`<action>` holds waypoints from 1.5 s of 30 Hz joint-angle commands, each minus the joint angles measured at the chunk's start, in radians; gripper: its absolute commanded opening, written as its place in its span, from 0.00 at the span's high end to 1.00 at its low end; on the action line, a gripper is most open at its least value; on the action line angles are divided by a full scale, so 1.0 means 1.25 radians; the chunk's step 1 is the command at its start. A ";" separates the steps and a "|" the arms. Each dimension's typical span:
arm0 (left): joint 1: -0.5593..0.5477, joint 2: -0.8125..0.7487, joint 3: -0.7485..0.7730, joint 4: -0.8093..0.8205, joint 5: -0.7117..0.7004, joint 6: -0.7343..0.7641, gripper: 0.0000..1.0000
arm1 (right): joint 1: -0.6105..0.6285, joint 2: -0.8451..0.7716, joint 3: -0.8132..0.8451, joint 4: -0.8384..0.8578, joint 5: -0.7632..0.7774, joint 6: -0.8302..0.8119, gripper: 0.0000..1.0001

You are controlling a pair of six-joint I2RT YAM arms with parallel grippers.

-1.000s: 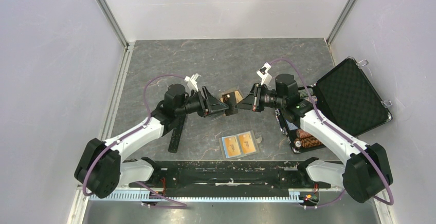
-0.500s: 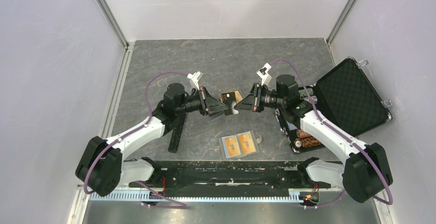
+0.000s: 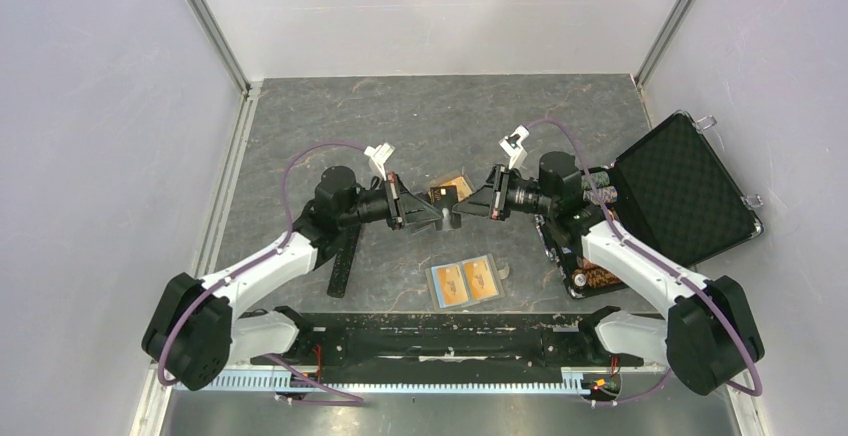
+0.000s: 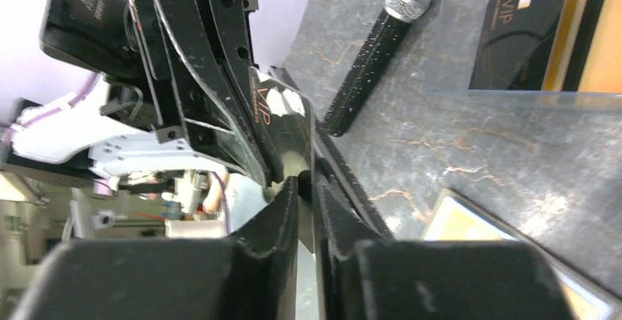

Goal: Put the credit cards into the card holder
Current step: Pick up the credit card from the storage box.

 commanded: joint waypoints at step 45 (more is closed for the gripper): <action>-0.283 0.083 -0.139 -0.157 -0.425 -0.129 0.61 | -0.066 -0.206 -0.327 -0.235 0.182 -0.160 1.00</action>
